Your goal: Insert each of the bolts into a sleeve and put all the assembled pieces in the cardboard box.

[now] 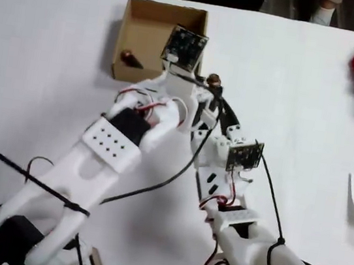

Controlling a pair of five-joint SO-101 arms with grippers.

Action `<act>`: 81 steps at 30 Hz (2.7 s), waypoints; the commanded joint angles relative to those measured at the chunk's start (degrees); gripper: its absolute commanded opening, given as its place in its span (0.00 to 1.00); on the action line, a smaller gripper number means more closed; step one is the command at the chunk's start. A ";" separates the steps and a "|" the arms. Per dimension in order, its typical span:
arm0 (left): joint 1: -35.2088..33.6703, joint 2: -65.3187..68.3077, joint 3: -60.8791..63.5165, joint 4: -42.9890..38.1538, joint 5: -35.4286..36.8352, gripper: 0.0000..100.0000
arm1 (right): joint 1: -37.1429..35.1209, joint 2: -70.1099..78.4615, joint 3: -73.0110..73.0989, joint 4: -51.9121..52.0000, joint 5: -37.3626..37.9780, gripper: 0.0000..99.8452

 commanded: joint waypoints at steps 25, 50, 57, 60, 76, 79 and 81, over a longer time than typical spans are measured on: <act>-36.57 -0.35 -13.41 25.23 -6.59 0.31 | -1.63 -0.04 -59.78 86.29 -12.04 0.02; -41.05 -0.35 28.18 -15.82 -3.25 0.31 | -6.20 81.54 -166.86 114.77 -13.27 0.02; -40.18 -0.26 29.49 -17.76 -3.25 0.31 | -8.31 96.66 -180.66 118.37 -13.19 0.02; -39.65 -0.26 29.49 -17.67 -3.43 0.31 | -9.36 98.33 -180.75 117.58 -13.19 0.02; -39.47 -0.26 30.20 -18.29 -3.52 0.31 | -9.63 99.21 -180.13 108.09 -13.54 0.02; -39.47 -0.26 30.20 -18.29 -3.52 0.31 | -9.63 99.03 -176.26 104.75 -13.27 0.02; -39.47 -0.26 30.20 -18.29 -3.52 0.31 | -9.36 99.03 -173.71 103.43 -13.27 0.02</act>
